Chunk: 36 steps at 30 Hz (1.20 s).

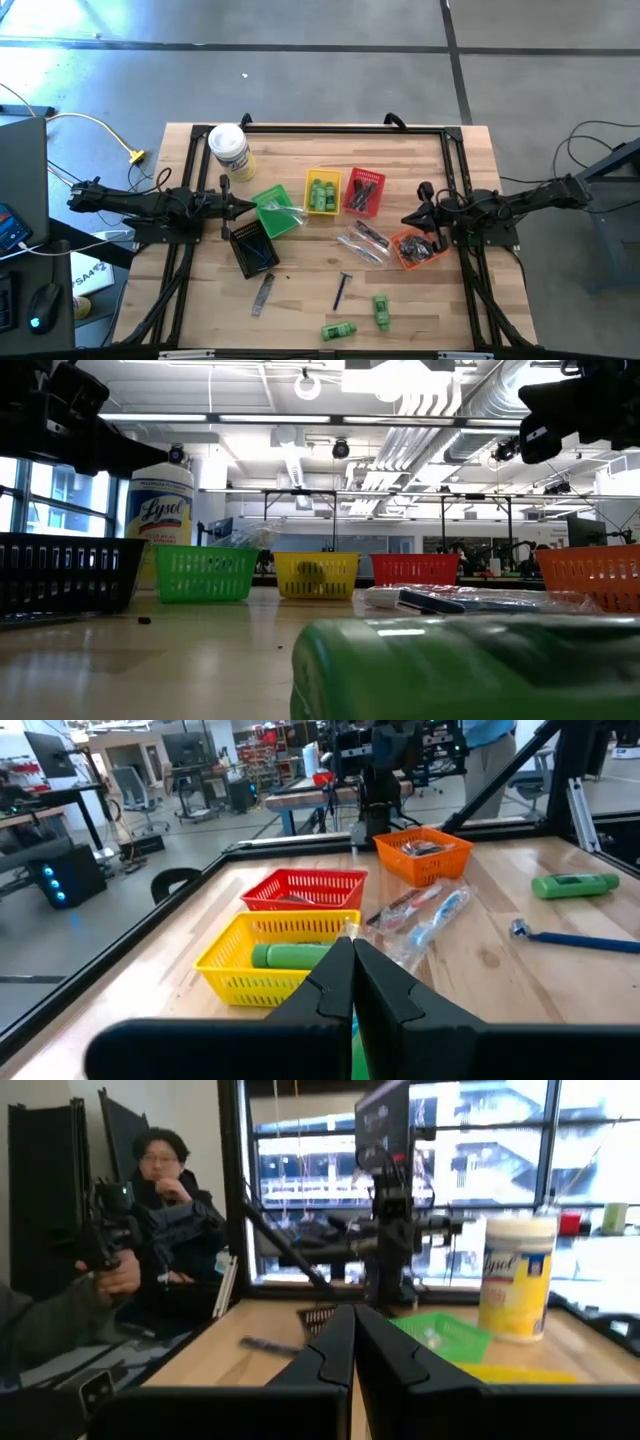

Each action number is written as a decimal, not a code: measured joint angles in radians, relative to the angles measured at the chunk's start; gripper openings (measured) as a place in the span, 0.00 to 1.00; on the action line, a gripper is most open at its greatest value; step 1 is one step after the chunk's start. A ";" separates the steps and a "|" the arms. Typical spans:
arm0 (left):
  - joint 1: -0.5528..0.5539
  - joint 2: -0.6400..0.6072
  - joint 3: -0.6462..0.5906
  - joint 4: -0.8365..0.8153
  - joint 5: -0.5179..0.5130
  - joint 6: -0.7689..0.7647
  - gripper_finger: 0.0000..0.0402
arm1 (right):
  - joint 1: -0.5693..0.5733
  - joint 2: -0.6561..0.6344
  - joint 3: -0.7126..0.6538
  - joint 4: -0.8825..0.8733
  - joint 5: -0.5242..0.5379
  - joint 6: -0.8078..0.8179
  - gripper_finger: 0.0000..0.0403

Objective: Pick & Place Travel size toiletries
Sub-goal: Put the blue toothbrush into the green bin

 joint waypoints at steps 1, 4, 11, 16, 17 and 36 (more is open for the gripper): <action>0.000 0.000 0.000 0.000 0.000 0.002 0.00 | 0.000 0.000 0.000 0.012 0.000 -0.012 0.01; 0.000 0.000 0.000 0.026 -0.003 -0.004 0.00 | 0.000 0.000 0.000 0.037 0.000 -0.029 0.01; 0.000 0.000 0.000 0.046 -0.003 -0.039 0.00 | 0.000 0.000 -0.001 0.048 0.019 -0.040 0.01; 0.000 0.000 0.000 0.035 -0.004 -0.039 0.00 | 0.000 0.000 -0.001 0.047 0.053 -0.039 0.01; 0.000 0.000 0.000 0.037 -0.006 -0.039 0.00 | 0.000 0.000 -0.001 0.047 0.059 -0.039 0.01; 0.000 0.000 0.000 0.093 0.010 0.008 0.00 | 0.000 0.033 -0.002 0.009 0.074 0.054 0.01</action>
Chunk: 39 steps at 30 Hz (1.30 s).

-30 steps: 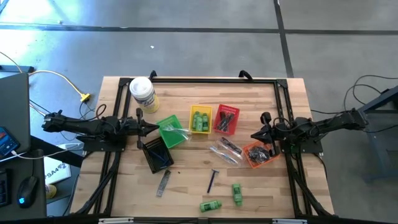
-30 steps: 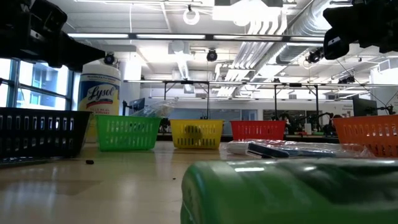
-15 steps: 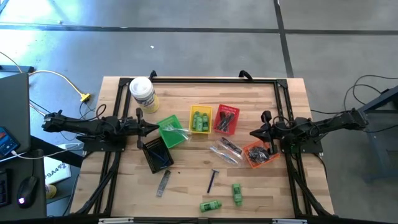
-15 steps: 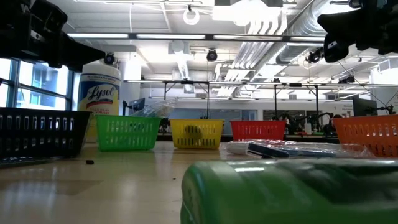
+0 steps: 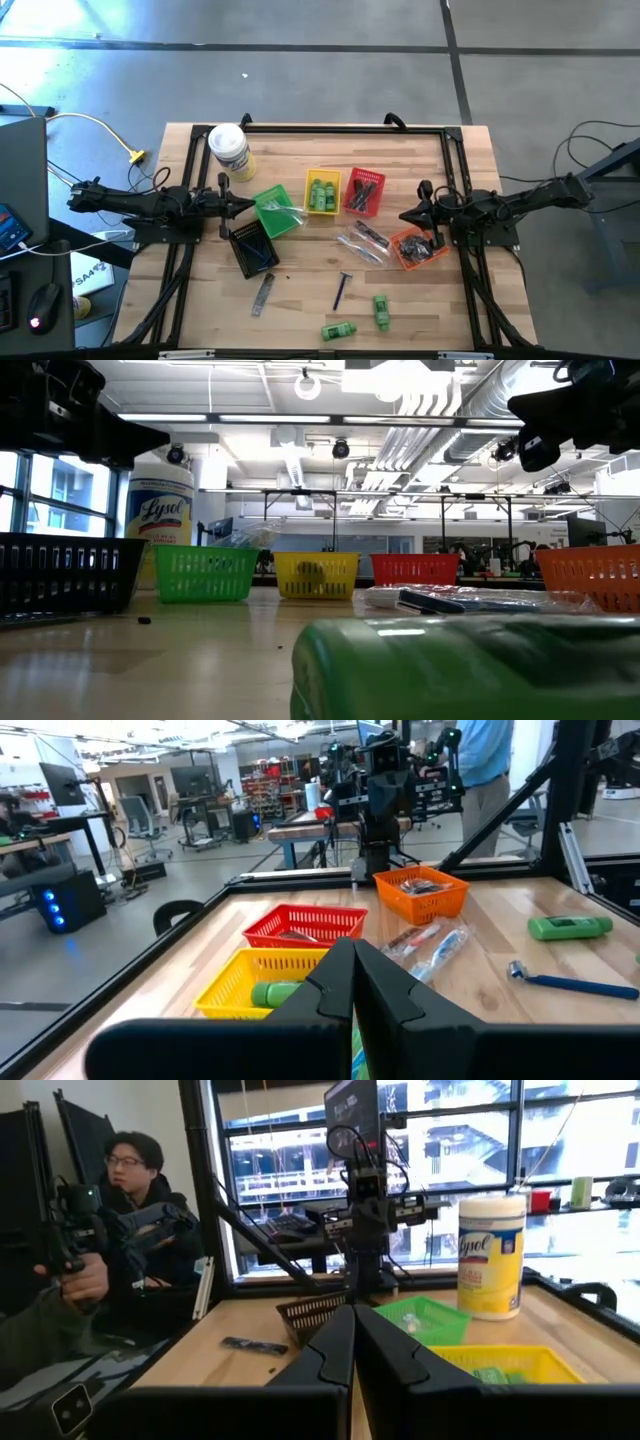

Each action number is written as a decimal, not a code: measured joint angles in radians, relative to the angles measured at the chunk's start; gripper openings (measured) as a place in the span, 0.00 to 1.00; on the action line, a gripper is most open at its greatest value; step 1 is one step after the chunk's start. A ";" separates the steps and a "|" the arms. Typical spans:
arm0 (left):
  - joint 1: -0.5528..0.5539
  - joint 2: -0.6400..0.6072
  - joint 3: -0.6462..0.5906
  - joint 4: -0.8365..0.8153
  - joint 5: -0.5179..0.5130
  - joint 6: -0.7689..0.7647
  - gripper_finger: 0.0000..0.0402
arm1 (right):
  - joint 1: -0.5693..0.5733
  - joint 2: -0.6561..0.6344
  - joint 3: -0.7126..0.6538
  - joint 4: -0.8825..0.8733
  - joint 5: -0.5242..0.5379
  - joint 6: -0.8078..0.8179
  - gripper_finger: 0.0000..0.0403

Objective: Pick & Place Travel size toiletries
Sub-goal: Put the blue toothbrush into the green bin

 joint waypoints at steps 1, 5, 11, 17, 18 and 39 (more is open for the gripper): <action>0.000 0.000 0.000 0.000 0.005 0.000 0.00 | 0.000 0.004 0.000 -0.001 0.000 0.007 0.01; 0.000 0.000 0.000 0.000 0.016 0.007 0.00 | 0.000 0.017 -0.001 0.000 0.001 0.012 0.01; 0.000 0.000 0.000 -0.001 0.014 0.008 0.00 | 0.000 0.019 -0.001 0.000 0.058 0.012 0.01; 0.000 0.000 0.000 -0.002 0.014 0.007 0.00 | 0.000 0.019 -0.001 -0.001 0.057 0.010 0.01; 0.000 0.000 0.000 -0.002 0.014 0.007 0.00 | 0.000 0.019 -0.001 -0.001 0.057 0.009 0.01; 0.000 0.000 0.000 -0.002 0.011 -0.024 0.00 | 0.000 0.019 -0.001 0.029 0.057 0.008 0.01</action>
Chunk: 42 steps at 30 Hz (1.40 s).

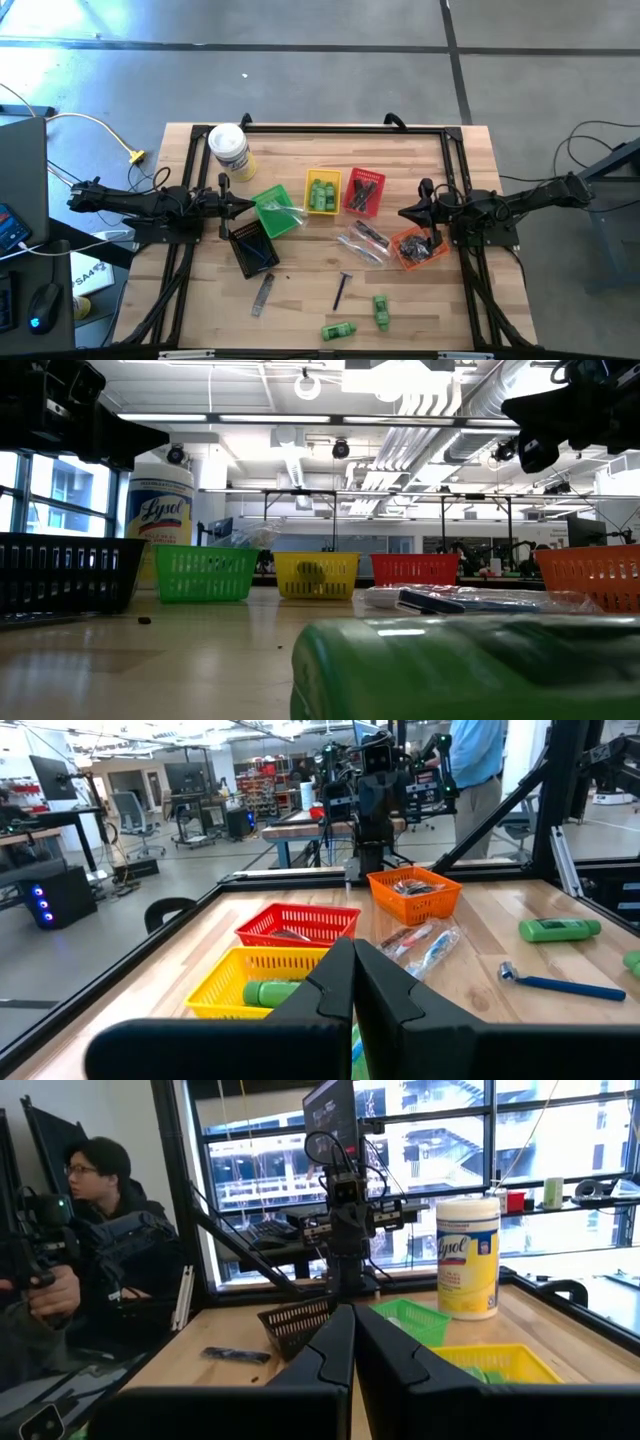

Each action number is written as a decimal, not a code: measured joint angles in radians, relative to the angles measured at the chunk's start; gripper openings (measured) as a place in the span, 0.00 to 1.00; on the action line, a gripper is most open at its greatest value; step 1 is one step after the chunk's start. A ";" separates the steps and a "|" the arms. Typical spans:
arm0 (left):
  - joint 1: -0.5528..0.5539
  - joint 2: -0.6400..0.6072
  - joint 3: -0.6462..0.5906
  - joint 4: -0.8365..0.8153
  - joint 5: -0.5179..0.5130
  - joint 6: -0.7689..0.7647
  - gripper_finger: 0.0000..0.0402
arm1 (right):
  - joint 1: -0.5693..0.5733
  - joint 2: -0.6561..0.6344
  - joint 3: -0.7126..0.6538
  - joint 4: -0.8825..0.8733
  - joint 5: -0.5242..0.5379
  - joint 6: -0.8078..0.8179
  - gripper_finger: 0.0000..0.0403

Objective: Pick & Place Travel size toiletries
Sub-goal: Put the blue toothbrush into the green bin

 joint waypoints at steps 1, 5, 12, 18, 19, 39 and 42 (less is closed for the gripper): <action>0.000 0.000 0.000 0.000 0.000 0.000 0.00 | 0.000 0.000 0.000 0.002 0.000 0.000 0.01; 0.000 0.000 0.000 0.000 0.004 0.000 0.00 | 0.000 0.000 0.000 0.001 0.000 0.000 0.01; -0.001 0.000 0.000 0.049 0.152 0.022 0.00 | 0.000 0.000 0.000 -0.004 -0.002 -0.004 0.01; 0.000 0.000 0.000 0.089 0.151 0.000 0.00 | 0.000 0.017 0.000 -0.012 0.001 -0.002 0.01; 0.000 0.000 0.000 0.089 0.151 -0.003 0.00 | 0.000 0.021 0.000 -0.012 0.006 0.001 0.01; 0.000 0.000 0.000 0.043 0.134 -0.056 0.00 | 0.000 0.093 0.000 0.002 -0.065 0.023 0.01; 0.000 0.000 0.000 0.040 0.134 -0.056 0.00 | 0.000 0.093 0.000 0.002 -0.090 0.023 0.01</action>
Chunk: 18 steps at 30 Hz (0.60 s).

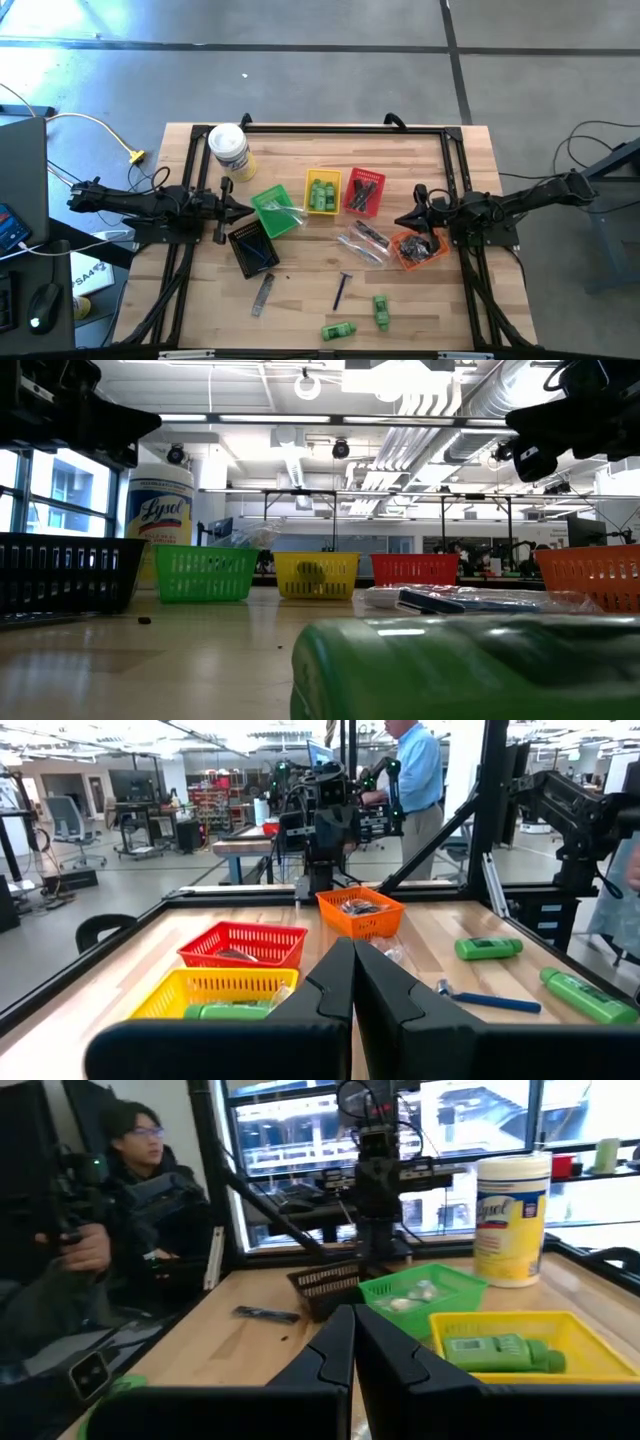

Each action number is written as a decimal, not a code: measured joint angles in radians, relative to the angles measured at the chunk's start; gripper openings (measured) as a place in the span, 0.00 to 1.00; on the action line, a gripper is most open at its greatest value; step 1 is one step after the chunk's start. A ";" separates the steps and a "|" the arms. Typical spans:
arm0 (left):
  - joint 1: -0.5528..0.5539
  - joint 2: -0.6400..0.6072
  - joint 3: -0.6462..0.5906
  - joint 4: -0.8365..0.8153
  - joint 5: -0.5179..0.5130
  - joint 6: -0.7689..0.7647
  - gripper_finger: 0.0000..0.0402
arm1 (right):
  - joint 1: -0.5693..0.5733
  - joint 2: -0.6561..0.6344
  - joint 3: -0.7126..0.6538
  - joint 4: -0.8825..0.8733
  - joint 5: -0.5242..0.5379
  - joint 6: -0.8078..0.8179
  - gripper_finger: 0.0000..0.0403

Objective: Pick & Place Travel size toiletries
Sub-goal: Put the blue toothbrush into the green bin

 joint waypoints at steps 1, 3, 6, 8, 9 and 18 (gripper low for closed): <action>0.000 0.000 0.000 -0.004 0.000 0.000 0.00 | 0.000 0.000 0.000 0.000 0.003 0.000 0.01; 0.000 0.000 0.000 -0.011 0.000 0.000 0.00 | 0.000 0.000 0.000 0.011 0.056 0.008 0.01; 0.000 0.000 0.000 -0.019 -0.001 0.000 0.00 | 0.000 0.000 0.000 0.023 0.223 0.042 0.01; 0.000 0.000 0.000 -0.019 -0.002 -0.002 0.00 | -0.001 0.000 0.000 0.019 0.269 0.054 0.01; 0.000 0.000 0.000 -0.018 -0.002 -0.006 0.00 | -0.001 0.000 0.000 0.019 0.259 0.053 0.01; 0.000 0.045 0.000 0.000 -0.002 -0.030 0.00 | 0.000 0.006 0.000 0.043 0.175 0.063 0.01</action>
